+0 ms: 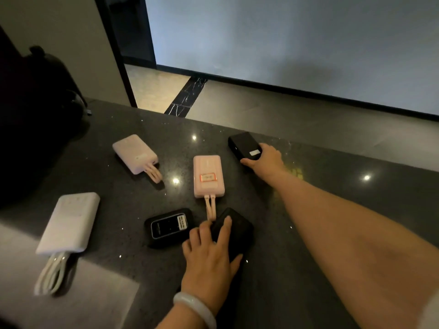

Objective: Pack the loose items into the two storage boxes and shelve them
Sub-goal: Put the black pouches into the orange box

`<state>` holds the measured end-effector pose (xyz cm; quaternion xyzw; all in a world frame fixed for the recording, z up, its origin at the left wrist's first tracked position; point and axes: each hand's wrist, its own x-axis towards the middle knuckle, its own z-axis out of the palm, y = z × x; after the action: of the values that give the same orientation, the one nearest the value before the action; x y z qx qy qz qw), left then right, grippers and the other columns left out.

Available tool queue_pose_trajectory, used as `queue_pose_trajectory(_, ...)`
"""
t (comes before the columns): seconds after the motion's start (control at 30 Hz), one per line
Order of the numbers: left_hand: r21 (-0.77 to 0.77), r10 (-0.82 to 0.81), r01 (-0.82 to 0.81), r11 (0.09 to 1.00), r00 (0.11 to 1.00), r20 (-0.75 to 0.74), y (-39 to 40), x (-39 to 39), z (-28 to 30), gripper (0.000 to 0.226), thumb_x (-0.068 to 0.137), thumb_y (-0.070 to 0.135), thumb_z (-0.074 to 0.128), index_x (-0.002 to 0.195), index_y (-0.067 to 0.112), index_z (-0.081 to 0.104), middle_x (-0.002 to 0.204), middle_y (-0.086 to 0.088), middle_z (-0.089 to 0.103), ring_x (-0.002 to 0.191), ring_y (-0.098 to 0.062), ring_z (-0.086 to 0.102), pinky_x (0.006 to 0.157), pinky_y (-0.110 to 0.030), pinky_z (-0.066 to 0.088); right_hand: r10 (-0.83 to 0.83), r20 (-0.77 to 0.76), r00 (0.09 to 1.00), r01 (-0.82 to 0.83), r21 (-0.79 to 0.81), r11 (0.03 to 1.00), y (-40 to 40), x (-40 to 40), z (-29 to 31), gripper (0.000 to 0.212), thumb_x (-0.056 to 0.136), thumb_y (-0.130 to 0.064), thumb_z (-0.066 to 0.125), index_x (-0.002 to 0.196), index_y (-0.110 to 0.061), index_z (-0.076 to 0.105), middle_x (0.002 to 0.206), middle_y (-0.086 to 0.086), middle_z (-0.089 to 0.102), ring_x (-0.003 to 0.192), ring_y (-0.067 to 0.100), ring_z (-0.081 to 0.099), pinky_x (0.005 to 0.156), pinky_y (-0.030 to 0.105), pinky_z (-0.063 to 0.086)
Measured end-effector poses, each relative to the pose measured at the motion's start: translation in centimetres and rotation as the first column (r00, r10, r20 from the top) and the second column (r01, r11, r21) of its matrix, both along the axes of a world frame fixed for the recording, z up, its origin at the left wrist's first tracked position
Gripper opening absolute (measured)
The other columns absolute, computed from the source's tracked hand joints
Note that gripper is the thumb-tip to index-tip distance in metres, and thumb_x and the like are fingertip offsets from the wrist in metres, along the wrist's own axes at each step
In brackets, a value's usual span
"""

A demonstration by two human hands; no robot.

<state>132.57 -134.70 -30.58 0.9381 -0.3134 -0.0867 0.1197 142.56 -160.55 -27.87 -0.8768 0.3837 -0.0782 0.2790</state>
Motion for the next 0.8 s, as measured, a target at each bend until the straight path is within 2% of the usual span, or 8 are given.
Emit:
queue_pose_trajectory(0.3,-0.013,0.022,-0.022,1.0,1.0,-0.015,-0.3,0.2,0.5,0.083,0.086,0.062,0.05,0.148,0.041,-0.001,0.145,-0.003,0.012,0.129,-0.026,0.02,0.109,-0.046,0.023,0.008,-0.056,0.998,-0.011,-0.057,0.998,2.7,-8.0,1.3,0.081,0.073,-0.044,0.078,0.14,-0.015,0.042,0.136,0.008,0.049,0.125,0.027,0.045,0.104,0.042,0.041)
queue_pose_trajectory(0.4,-0.017,0.018,-0.019,1.0,1.0,-0.018,-0.2,0.1,0.7,0.082,0.087,0.061,0.049,0.149,0.04,0.0,0.146,-0.005,0.013,0.13,-0.027,0.02,0.11,-0.046,0.023,0.027,-0.222,0.975,-0.041,-0.06,0.997,4.7,-12.6,2.0,0.085,0.068,-0.045,0.081,0.136,-0.018,0.039,0.136,0.007,0.047,0.123,0.027,0.047,0.1,0.041,0.043)
queue_pose_trajectory(0.47,-0.018,0.01,-0.01,1.0,1.0,-0.004,-0.1,0.0,0.9,0.081,0.088,0.06,0.048,0.15,0.039,-0.001,0.147,-0.005,0.013,0.131,-0.028,0.021,0.109,-0.046,0.023,0.043,-0.385,0.922,-0.071,-0.059,0.996,5.6,-15.7,2.3,0.095,0.063,-0.052,0.081,0.139,-0.02,0.032,0.14,0.006,0.043,0.128,0.028,0.043,0.103,0.044,0.039)
queue_pose_trajectory(0.53,-0.009,-0.007,0.007,1.0,1.0,0.001,-0.1,-0.1,1.0,0.081,0.089,0.06,0.047,0.15,0.037,-0.002,0.148,-0.006,0.012,0.132,-0.028,0.021,0.11,-0.046,0.023,0.039,-0.461,0.887,-0.052,-0.015,0.999,6.1,-17.5,2.6,0.104,0.062,-0.061,0.078,0.143,-0.02,0.027,0.145,0.007,0.037,0.132,0.03,0.037,0.105,0.045,0.036)
queue_pose_trajectory(0.6,0.004,-0.012,0.012,1.0,1.0,-0.008,-0.1,-0.1,1.0,0.082,0.09,0.06,0.047,0.15,0.036,-0.003,0.151,-0.008,0.012,0.135,-0.03,0.02,0.111,-0.048,0.023,0.018,-0.437,0.899,-0.013,0.014,1.0,7.0,-17.8,2.6,0.11,0.064,-0.067,0.073,0.148,-0.018,0.021,0.15,0.01,0.028,0.136,0.032,0.029,0.108,0.046,0.032)
queue_pose_trajectory(0.67,0.01,-0.011,0.012,1.0,1.0,-0.023,-0.2,-0.1,1.0,0.083,0.089,0.06,0.047,0.15,0.036,-0.003,0.152,-0.009,0.014,0.138,-0.032,0.019,0.112,-0.05,0.023,-0.029,-0.382,0.924,0.01,-0.051,0.999,8.3,-17.4,2.2,0.108,0.068,-0.066,0.07,0.149,-0.015,0.021,0.15,0.011,0.026,0.136,0.032,0.028,0.109,0.044,0.031)
queue_pose_trajectory(0.73,0.011,-0.011,0.011,1.0,1.0,-0.024,-0.2,-0.1,1.2,0.084,0.088,0.063,0.048,0.15,0.035,-0.002,0.153,-0.01,0.015,0.138,-0.032,0.019,0.112,-0.05,0.023,-0.089,-0.322,0.943,0.035,-0.168,0.985,9.7,-17.2,1.7,0.097,0.073,-0.061,0.07,0.145,-0.012,0.027,0.145,0.011,0.032,0.133,0.03,0.031,0.108,0.042,0.032)
queue_pose_trajectory(0.8,0.018,-0.014,0.014,1.0,1.0,-0.022,-0.2,-0.1,1.5,0.086,0.088,0.063,0.048,0.151,0.035,-0.002,0.152,-0.012,0.016,0.138,-0.032,0.019,0.111,-0.049,0.023,-0.126,-0.279,0.952,0.068,-0.207,0.976,10.8,-17.8,1.4,0.086,0.076,-0.056,0.07,0.14,-0.012,0.033,0.141,0.01,0.035,0.131,0.029,0.033,0.107,0.041,0.033)
